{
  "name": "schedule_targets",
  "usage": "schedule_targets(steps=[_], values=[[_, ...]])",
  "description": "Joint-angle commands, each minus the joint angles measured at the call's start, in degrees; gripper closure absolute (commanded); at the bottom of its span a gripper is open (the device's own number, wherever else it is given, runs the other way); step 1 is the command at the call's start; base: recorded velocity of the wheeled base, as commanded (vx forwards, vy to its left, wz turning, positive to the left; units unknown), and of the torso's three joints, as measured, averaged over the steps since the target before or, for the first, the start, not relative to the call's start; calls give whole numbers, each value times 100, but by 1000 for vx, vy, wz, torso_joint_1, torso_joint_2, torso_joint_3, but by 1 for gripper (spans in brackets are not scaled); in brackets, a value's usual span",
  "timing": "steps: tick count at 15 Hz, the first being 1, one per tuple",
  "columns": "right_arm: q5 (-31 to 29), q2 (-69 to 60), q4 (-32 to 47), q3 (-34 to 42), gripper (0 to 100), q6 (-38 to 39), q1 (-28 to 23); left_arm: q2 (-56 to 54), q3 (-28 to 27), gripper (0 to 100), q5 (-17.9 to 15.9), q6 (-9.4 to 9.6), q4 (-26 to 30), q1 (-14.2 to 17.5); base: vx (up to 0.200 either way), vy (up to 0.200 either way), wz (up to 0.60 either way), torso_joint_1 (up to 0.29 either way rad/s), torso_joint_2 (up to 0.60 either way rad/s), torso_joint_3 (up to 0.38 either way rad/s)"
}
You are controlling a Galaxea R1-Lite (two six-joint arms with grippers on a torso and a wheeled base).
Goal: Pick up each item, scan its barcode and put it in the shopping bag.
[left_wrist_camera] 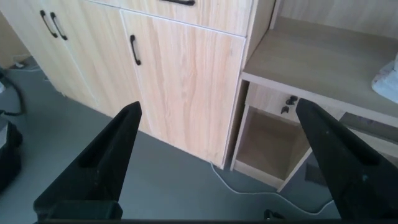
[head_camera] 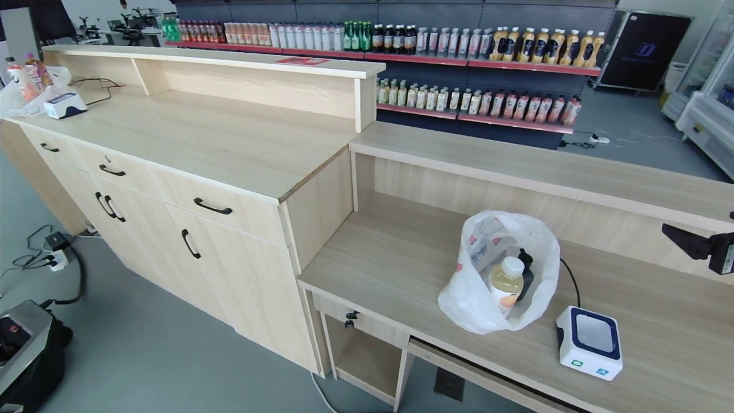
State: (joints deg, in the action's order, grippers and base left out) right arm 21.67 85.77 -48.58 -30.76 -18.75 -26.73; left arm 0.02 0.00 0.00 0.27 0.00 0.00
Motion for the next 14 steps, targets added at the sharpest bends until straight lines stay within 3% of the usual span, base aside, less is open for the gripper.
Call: schedule_targets(steps=[1,4,8,11,14], values=[[-383,-1019,753,35,0,223,-51,-2,0,0,0,0,0,0,0,0,-600,2,2,-2],[-770,-1950,2265,8,0,495,-16,-2,0,0,0,0,0,0,0,0,-600,2,2,2],[-788,-2926,3337,123,0,495,63,-2,0,0,0,0,0,0,0,0,-600,0,-1,2],[-770,-3735,3267,826,0,1022,292,-2,0,0,0,0,0,0,0,0,0,0,0,0],[-805,-5396,3153,2320,0,1356,740,-2,0,0,0,0,0,0,0,0,0,0,0,0]])
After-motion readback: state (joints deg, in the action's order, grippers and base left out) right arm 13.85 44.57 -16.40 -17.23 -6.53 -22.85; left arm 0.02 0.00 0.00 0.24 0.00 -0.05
